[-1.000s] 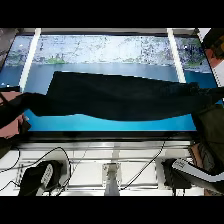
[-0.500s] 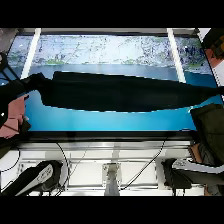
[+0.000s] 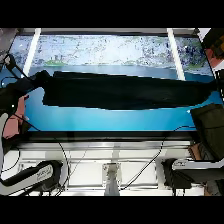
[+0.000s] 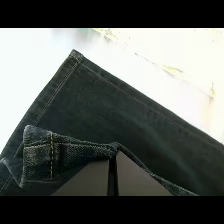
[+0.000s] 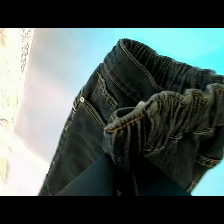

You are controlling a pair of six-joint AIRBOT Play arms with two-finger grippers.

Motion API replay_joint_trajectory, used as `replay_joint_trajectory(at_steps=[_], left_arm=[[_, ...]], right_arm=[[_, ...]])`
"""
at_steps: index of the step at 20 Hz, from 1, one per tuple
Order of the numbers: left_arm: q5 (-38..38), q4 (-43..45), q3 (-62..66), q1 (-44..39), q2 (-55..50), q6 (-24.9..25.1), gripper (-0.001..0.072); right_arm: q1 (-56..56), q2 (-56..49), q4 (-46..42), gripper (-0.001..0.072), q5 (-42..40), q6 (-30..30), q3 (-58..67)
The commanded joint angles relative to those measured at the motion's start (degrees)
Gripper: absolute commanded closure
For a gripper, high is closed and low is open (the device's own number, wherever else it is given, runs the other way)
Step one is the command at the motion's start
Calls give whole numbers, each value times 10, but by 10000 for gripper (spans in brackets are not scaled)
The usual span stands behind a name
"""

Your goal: Fold the clothes and pants, and hang the long-sleeved shirts on hangers.

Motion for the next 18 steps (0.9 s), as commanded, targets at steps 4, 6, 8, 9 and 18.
replay_joint_trajectory(at_steps=[4,6,8,9,18], left_arm=[[-13,-7,67,-17,-84,-5,704],[-12,-7,92,-18,-112,-16,704],[-12,-7,109,-21,-135,-22,704],[-12,-7,115,-22,-145,-22,703],[-127,-7,145,-34,-210,-89,698]], right_arm=[[20,-26,-2,664,-57,47,0],[21,-35,-3,665,-64,59,0],[23,-43,1,664,-82,60,0],[27,-47,3,664,-93,63,0],[78,-128,62,657,-225,97,65]])
